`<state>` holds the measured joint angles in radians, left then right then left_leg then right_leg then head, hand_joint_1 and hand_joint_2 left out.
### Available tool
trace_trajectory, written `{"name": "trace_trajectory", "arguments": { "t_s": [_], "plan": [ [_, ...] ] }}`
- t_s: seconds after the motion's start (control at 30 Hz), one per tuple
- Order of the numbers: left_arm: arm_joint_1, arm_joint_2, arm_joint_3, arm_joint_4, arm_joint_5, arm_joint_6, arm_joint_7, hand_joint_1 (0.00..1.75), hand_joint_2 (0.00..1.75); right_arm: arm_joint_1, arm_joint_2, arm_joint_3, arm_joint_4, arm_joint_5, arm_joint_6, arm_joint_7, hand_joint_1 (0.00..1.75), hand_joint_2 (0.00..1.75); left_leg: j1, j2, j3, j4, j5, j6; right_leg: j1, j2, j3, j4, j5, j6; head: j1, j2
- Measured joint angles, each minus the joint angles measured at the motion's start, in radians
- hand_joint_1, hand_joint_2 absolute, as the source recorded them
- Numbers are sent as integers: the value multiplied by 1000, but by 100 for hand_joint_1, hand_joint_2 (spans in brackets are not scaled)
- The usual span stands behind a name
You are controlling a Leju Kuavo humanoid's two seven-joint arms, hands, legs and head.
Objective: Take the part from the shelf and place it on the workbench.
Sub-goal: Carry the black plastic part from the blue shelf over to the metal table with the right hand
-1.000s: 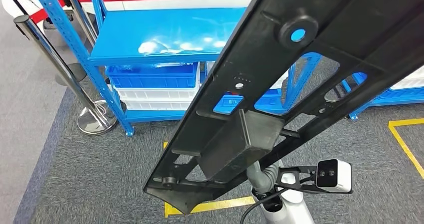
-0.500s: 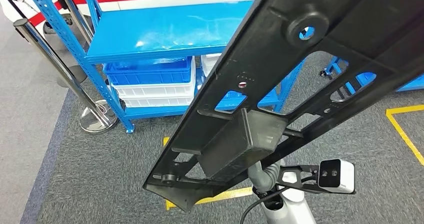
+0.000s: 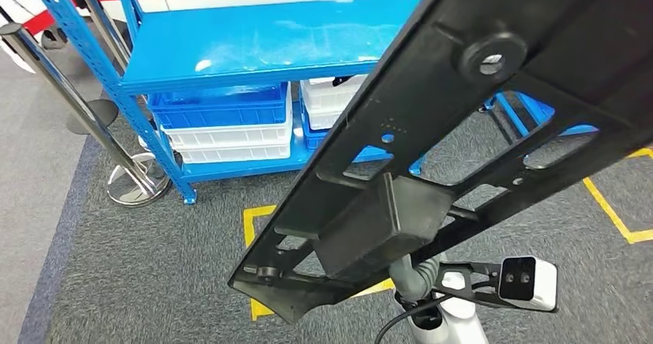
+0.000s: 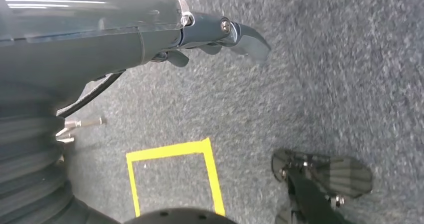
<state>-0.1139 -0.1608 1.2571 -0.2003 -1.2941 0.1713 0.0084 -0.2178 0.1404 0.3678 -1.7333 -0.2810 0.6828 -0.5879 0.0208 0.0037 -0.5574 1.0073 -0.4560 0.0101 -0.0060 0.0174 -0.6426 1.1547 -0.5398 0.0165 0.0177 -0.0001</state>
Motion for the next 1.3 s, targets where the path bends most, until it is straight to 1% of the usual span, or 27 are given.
{"name": "trace_trajectory", "arguments": {
  "t_s": [0.07,0.1,0.13,0.17,0.23,0.3,0.37,0.43,0.47,0.53,0.57,0.6,0.63,0.67,0.7,0.77,0.83,0.9,0.93,1.0,1.07,1.1,1.13,1.17,1.2,1.23,1.3],
  "plan": [
    [1,2,0,0,-2,0,0,0,175,9,0,-5,-3,4,-1,-2,175,175,-2,14,-4,1,1,2,-3,-7,-58,120,-47,6,2,0],
    [2,2,0,0,-3,0,0,0,175,14,0,-8,-4,6,-1,-3,175,175,-2,21,-5,2,1,2,-4,-8,-69,142,-46,7,2,0],
    [2,2,0,0,-4,0,1,0,175,17,0,-11,-5,8,-2,-4,175,175,-2,29,-5,3,0,2,-5,-11,-61,126,-25,7,2,0],
    [1,2,-1,0,-4,0,1,0,175,19,0,-13,-9,9,-2,-4,175,175,-2,36,-4,4,-1,1,-5,-18,-33,72,9,4,2,0],
    [0,2,-1,0,-5,0,3,0,175,19,0,-17,-18,11,0,-5,175,175,-5,49,-3,8,-4,-4,2,-57,35,-65,65,-6,2,0],
    [0,2,-2,0,-4,1,5,0,175,19,0,-20,-26,12,1,-5,175,175,-9,61,-2,8,-5,-13,12,-84,63,-129,79,-16,1,0],
    [-1,2,-2,0,-1,4,5,0,175,20,0,-23,-30,12,1,-5,175,175,-11,78,0,4,-5,-24,14,-69,60,-134,82,-25,1,0],
    [-2,3,-1,0,3,8,1,0,175,20,1,-28,-34,12,0,-5,175,175,-10,62,-4,23,-24,-34,7,-51,60,-143,89,-37,0,0],
    [-3,3,-1,0,4,11,-2,0,175,20,2,-30,-36,11,-1,-6,175,175,-9,44,-17,57,-49,-37,4,-43,61,-147,93,-44,-1,0],
    [-1,3,-1,0,5,17,-10,0,175,23,4,-34,-37,11,-3,-7,175,175,-8,12,-74,187,-118,-40,3,-25,60,-148,96,-50,-3,0],
    [1,3,-1,0,5,23,-12,0,175,27,5,-37,-37,11,-4,-8,175,175,-8,7,-103,253,-143,-41,3,-15,58,-147,96,-51,-3,0],
    [2,4,-1,0,5,30,-14,0,175,32,5,-40,-37,11,-6,-10,175,175,-8,5,-122,294,-152,-41,4,-3,58,-145,96,-52,-3,0],
    [2,4,-1,0,4,39,-14,0,175,37,5,-44,-38,11,-7,-12,175,175,-8,4,-123,294,-138,-41,3,9,57,-143,96,-52,-3,0],
    [2,5,-1,0,4,49,-13,0,175,40,5,-47,-40,11,-8,-14,175,175,-7,2,-105,254,-107,-40,3,21,57,-139,95,-50,-3,0],
    [2,6,-1,0,4,60,-12,0,175,44,5,-50,-43,13,-10,-16,175,175,-6,-5,-73,184,-67,-39,2,33,57,-134,94,-48,-3,0],
    [1,7,-1,0,0,83,-6,0,175,48,5,-56,-53,18,-16,-22,175,175,-3,-36,-16,62,-24,-35,2,53,51,-124,90,-39,-2,0],
    [-1,8,-2,0,-4,99,3,0,175,55,5,-62,-62,24,-22,-26,175,175,-3,-56,1,23,-23,-30,1,69,41,-118,91,-28,-2,0],
    [-3,8,-2,0,-5,106,6,0,175,68,5,-69,-73,29,-29,-29,175,175,-3,-43,0,18,-17,-20,-2,82,35,-120,96,-15,-2,0],
    [-5,8,-2,0,-5,110,7,0,175,74,5,-73,-79,30,-32,-32,175,175,-1,-35,0,14,-13,-14,-1,76,32,-115,92,-9,-2,0],
    [-6,8,-3,0,-7,126,4,0,175,84,4,-81,-91,30,-37,-37,175,175,2,-15,2,4,-7,-2,0,37,3,-57,54,1,6,0],
    [-6,9,-3,0,-11,158,-4,0,175,95,4,-88,-96,29,-38,-42,175,175,-1,5,1,3,-6,3,-2,-2,-58,70,-9,9,12,0],
    [-5,9,-3,0,-12,177,-9,0,175,103,4,-92,-96,29,-37,-44,175,175,-2,15,0,3,-6,4,-3,-8,-85,125,-29,11,12,0],
    [-5,9,-3,0,-14,196,-14,0,175,112,3,-96,-97,28,-37,-47,175,175,-2,26,-1,3,-7,4,-5,-11,-99,153,-32,13,13,0],
    [-5,9,-4,0,-14,212,-20,0,175,118,3,-100,-98,27,-36,-50,175,175,-3,36,-1,4,-7,3,-6,-14,-91,140,-15,12,13,0],
    [-6,9,-4,0,-14,220,-24,0,175,123,2,-104,-99,27,-35,-52,175,175,-3,45,0,4,-8,2,-6,-19,-64,88,16,10,13,0],
    [-7,9,-4,0,-14,225,-29,0,175,125,2,-108,-101,26,-35,-54,175,175,-4,54,2,4,-9,0,-4,-36,-22,12,50,4,13,0],
    [-8,9,-5,0,-14,229,-38,0,175,126,2,-114,-103,26,-34,-56,175,175,-9,68,5,5,-13,-7,7,-72,39,-106,86,-10,12,0]
  ]
}}
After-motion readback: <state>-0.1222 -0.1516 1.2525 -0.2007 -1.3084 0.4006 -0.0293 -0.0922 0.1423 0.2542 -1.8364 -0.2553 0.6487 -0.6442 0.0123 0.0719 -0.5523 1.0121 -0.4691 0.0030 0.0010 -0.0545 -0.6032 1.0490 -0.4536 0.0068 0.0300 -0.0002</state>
